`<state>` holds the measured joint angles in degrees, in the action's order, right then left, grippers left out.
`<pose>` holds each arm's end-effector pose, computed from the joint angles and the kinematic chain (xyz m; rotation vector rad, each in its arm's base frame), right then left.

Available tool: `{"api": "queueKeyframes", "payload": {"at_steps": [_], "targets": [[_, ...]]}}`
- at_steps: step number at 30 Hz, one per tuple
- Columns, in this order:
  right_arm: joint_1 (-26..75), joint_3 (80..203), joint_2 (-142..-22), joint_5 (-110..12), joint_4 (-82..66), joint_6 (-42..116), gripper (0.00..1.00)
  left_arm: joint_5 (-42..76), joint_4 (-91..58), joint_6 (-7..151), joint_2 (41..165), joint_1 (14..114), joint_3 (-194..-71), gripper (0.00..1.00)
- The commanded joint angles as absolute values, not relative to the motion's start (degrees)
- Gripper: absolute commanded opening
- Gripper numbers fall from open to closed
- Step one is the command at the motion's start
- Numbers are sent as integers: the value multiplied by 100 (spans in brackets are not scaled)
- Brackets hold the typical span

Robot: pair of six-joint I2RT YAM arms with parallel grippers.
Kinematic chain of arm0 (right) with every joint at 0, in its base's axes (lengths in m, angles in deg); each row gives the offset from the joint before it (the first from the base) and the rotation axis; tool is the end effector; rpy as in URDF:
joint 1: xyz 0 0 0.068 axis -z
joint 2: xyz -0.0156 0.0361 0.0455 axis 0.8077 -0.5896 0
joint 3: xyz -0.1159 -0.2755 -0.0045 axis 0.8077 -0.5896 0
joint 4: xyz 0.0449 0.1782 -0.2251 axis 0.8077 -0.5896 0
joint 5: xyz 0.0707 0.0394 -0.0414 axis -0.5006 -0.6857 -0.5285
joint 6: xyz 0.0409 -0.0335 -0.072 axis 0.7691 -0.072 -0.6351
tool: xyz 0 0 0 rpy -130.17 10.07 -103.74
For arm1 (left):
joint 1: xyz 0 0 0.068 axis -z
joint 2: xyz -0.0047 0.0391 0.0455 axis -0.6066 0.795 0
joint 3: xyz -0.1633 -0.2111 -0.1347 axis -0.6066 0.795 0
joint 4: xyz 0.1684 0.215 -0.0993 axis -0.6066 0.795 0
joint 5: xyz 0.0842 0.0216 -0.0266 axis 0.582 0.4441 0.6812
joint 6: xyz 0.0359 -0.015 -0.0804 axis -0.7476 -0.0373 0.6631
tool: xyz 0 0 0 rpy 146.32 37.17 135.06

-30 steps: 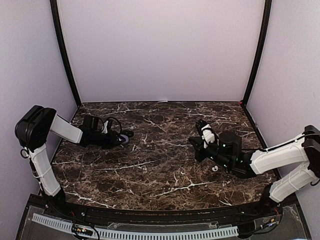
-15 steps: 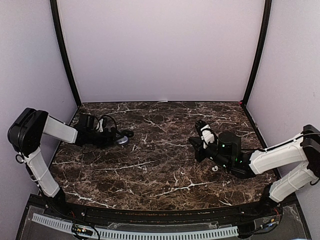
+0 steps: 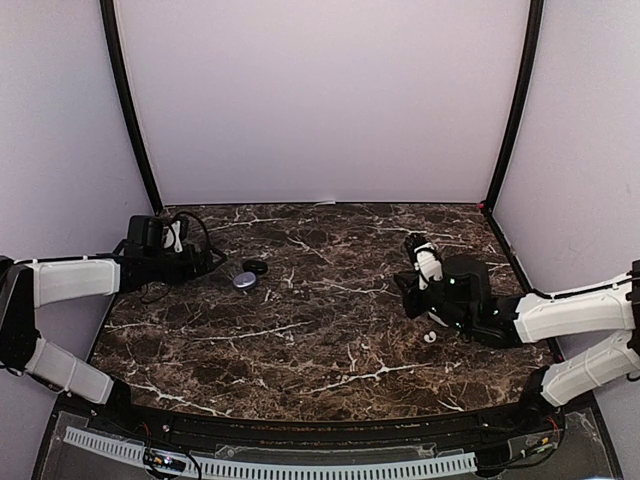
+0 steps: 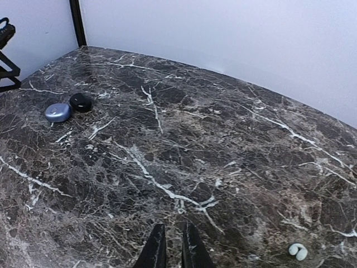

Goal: Insert the wireless bluetooth earbuds into the charging case
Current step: Pick up the charging case from the center of the board.

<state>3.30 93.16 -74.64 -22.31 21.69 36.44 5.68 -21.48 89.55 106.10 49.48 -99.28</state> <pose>0.2194 0.2256 0.1876 -0.4890 1.8167 0.3693 0.3254 -0.0969 0.1887 -0.1155 2.1990 -0.7731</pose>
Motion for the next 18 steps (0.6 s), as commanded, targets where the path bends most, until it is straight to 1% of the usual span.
{"api": "queueKeyframes", "payload": {"at_steps": [1,2,3,5,7,10,14,18], "targets": [[686,9740,-6819,-2054,556,4418,15,1011,-1907,8808,10080,4929,-9728,99],[806,9807,-6722,-2083,233,4581,23,1117,-1956,8827,9951,4930,-9656,99],[945,9882,-6649,-2184,-77,4717,28,1254,-1990,8872,9836,4928,-9582,99],[1255,10078,-6608,-2364,-771,5047,33,1441,-2128,9061,9584,4929,-9396,99],[1551,10243,-6665,-2628,-1312,5270,44,1340,-2556,9167,9377,4927,-9071,99],[1937,10460,-6898,-3146,-1910,5402,54,840,-3179,9207,9302,4925,-8763,99],[2599,10595,-7301,-3908,-2342,5415,66,-37,-4055,9249,9373,4927,-8408,91],[3174,10604,-7646,-4751,-2321,5268,76,-1002,-4954,9174,9461,4979,-8182,94]]}}
